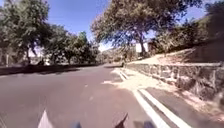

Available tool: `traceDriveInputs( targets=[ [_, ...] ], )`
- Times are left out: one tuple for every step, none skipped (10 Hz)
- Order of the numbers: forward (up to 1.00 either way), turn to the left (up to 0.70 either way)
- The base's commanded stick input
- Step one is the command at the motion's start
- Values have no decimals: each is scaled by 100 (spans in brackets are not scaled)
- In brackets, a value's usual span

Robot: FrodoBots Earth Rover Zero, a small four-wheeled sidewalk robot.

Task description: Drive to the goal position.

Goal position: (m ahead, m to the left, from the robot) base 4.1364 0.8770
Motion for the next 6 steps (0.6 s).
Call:
traceDriveInputs(
  targets=[
    [50,25],
    [50,25],
    [50,0],
    [50,0],
    [50,0],
    [50,0]
  ],
)
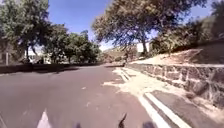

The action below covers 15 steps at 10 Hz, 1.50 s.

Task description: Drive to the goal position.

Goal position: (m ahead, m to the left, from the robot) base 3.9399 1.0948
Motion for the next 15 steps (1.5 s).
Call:
traceDriveInputs(
  targets=[
    [50,0],
    [50,0],
    [50,0],
    [50,0],
    [50,0],
    [50,0],
    [50,0],
    [50,0],
    [50,0],
    [50,0],
    [50,0],
    [50,0],
    [50,0],
    [50,0],
    [50,0]
  ],
)
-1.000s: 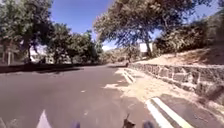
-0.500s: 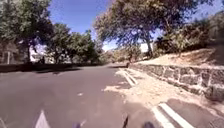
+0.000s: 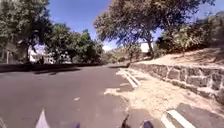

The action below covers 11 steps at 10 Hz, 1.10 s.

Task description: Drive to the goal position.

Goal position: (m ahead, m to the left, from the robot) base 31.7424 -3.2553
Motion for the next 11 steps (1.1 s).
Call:
traceDriveInputs(
  targets=[
    [50,0],
    [50,0],
    [50,0],
    [50,0],
    [50,0],
    [50,0],
    [50,0],
    [50,0],
    [50,0],
    [50,0],
    [50,0]
  ],
)
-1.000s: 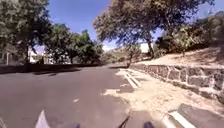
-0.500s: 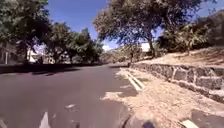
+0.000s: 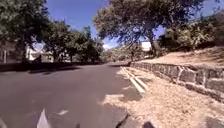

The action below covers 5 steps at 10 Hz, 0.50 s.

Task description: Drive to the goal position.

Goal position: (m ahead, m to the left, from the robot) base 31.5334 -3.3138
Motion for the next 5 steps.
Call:
traceDriveInputs(
  targets=[
    [50,0],
    [50,0],
    [50,0],
    [50,0],
    [50,0]
  ],
)
